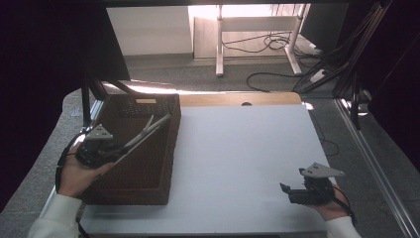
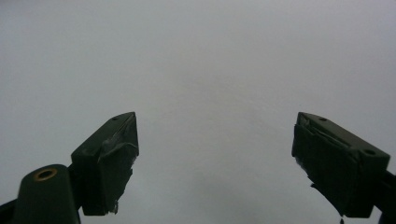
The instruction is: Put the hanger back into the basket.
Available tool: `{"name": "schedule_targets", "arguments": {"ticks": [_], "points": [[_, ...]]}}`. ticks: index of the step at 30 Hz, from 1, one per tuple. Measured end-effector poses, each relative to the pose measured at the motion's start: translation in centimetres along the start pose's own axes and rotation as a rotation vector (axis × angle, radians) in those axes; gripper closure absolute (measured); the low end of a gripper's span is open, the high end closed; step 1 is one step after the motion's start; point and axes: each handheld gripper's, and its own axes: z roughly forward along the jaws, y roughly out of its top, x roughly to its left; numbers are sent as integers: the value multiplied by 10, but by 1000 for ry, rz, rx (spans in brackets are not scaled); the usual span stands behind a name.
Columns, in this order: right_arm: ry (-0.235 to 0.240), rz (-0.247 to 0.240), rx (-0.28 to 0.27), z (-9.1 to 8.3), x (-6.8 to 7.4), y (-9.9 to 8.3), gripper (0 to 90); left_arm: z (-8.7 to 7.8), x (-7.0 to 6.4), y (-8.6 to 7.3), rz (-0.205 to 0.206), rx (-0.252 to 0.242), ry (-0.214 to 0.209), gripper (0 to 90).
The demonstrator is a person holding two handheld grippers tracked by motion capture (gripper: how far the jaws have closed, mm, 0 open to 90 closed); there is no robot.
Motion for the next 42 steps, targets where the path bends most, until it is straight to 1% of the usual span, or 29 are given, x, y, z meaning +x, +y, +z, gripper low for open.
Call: {"name": "schedule_targets", "arguments": {"ticks": [2,5,7,8,9,10,13,15,17,22,23,26,27,29,30,31,32,33,34,35,36,37,38,39,42], "points": [[0,1,0,0,0,0,152,-1,1,2,-7,-12,3,798],[-1,1,0,-1,0,-1,152,-2,4,6,7,-21,-7,798],[-1,0,-1,-1,0,-1,152,-2,6,8,15,-35,-21,798],[-2,1,-1,-1,0,-1,152,-1,7,10,22,-37,-29,798],[-2,1,-1,-1,0,-1,152,0,8,11,31,-33,-26,798],[-3,2,-1,-1,0,-1,152,1,8,13,48,-31,-17,798],[-3,1,2,-1,0,-1,152,5,13,16,56,-27,-25,798],[-3,1,3,-1,0,-1,152,4,19,13,35,-33,-45,797],[-2,1,4,-1,0,-1,152,4,24,9,30,-48,-57,797],[-2,1,5,0,0,-1,152,8,33,-6,-2,-89,-95,797],[-3,1,5,0,0,-1,152,8,34,-8,-5,-95,-96,797],[-1,-1,6,-1,1,0,152,7,35,-11,2,-108,-94,797],[0,-1,6,0,1,0,152,7,35,-12,0,-110,-100,797],[-1,-2,9,0,1,-1,152,10,37,-15,0,-101,-109,797],[1,-3,10,0,1,-1,152,13,39,-17,1,-74,-116,796],[2,-3,9,0,1,-1,152,17,39,-18,6,-36,-111,795],[2,-2,8,0,1,-1,151,21,39,-21,11,-20,-99,789],[1,-2,9,-1,0,-1,151,23,39,-23,2,-9,-94,758],[0,0,7,-1,0,-1,151,26,40,-24,-17,4,-99,668],[-1,0,6,-1,0,-1,151,27,40,-25,-25,8,-83,572],[-1,1,6,-1,0,-1,152,27,40,-26,-27,10,-75,513],[-1,0,6,-1,0,-1,151,26,40,-26,-35,10,-78,464],[-1,0,6,-1,0,-1,151,25,39,-26,-34,10,-74,415],[0,-1,6,-1,0,-1,152,23,37,-26,-30,7,-66,380],[2,-2,8,-1,1,-1,151,16,31,-24,-26,-11,-60,348]]}}
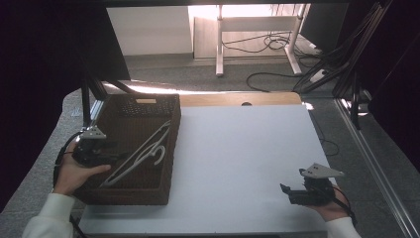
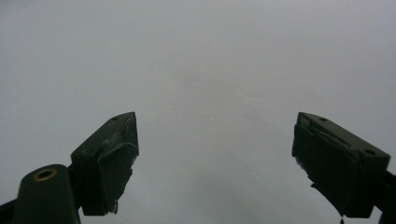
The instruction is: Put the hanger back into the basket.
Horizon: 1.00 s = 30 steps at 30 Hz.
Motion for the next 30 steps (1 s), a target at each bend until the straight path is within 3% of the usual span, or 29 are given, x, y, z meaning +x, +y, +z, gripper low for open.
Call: {"name": "schedule_targets", "arguments": {"ticks": [5,9,15,24,30], "points": [[1,-6,-4,0,2,1,152,-9,-18,0,-8,-41,-16,312],[3,-9,-4,1,3,2,152,-16,-43,-3,-10,-98,-45,305],[7,-18,-15,1,6,4,151,-15,-70,-9,-21,-129,-58,294],[29,-42,-30,2,11,7,148,-13,-92,-25,-52,-152,-79,289],[31,-46,-38,0,11,6,148,-13,-97,-30,-60,-151,-85,288]]}}
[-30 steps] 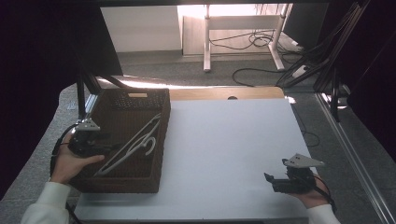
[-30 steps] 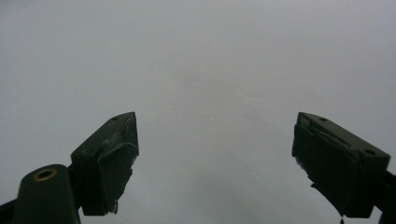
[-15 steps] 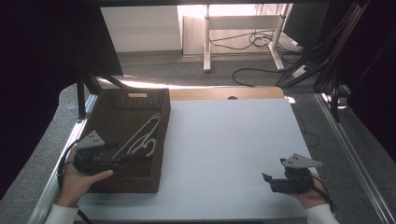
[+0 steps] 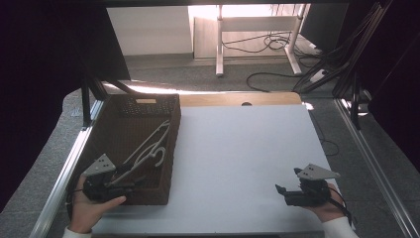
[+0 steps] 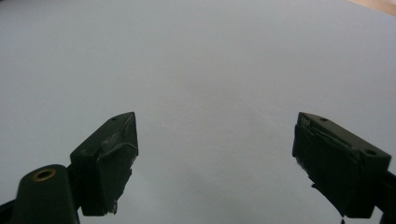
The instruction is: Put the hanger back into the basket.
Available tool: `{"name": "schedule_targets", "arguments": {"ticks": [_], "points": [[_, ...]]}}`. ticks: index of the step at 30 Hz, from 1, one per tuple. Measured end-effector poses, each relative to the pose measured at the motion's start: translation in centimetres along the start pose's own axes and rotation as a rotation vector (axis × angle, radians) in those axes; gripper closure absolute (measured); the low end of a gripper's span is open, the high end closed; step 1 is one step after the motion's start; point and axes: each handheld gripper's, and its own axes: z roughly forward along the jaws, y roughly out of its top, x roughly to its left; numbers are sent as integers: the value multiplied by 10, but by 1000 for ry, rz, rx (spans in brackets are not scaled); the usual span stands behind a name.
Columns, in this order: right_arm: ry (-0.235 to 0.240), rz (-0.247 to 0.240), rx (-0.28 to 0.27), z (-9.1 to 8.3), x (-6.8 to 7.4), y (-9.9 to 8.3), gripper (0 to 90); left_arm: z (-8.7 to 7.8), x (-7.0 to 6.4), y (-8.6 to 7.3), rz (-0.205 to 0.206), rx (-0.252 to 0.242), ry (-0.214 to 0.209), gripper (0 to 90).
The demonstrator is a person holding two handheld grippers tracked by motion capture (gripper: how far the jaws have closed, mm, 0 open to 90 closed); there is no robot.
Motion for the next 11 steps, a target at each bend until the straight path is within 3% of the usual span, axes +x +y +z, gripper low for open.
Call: {"name": "schedule_targets", "arguments": {"ticks": [11], "points": [[9,-5,-26,-2,1,2,139,1,1,-1,-18,-12,19,272]]}}
